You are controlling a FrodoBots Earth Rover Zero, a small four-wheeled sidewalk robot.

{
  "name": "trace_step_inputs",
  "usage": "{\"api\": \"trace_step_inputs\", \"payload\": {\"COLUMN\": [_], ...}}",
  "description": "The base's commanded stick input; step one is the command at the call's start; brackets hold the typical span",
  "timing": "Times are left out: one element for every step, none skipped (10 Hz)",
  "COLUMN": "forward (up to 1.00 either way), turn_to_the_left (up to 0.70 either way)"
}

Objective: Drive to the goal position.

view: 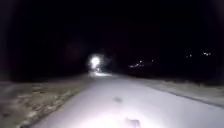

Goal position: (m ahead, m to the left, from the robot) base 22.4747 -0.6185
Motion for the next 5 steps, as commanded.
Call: {"api": "trace_step_inputs", "payload": {"forward": [1.00,1.00,1.00,1.00,1.00], "turn_to_the_left": [0.00,0.00,0.00,0.00,0.00]}}
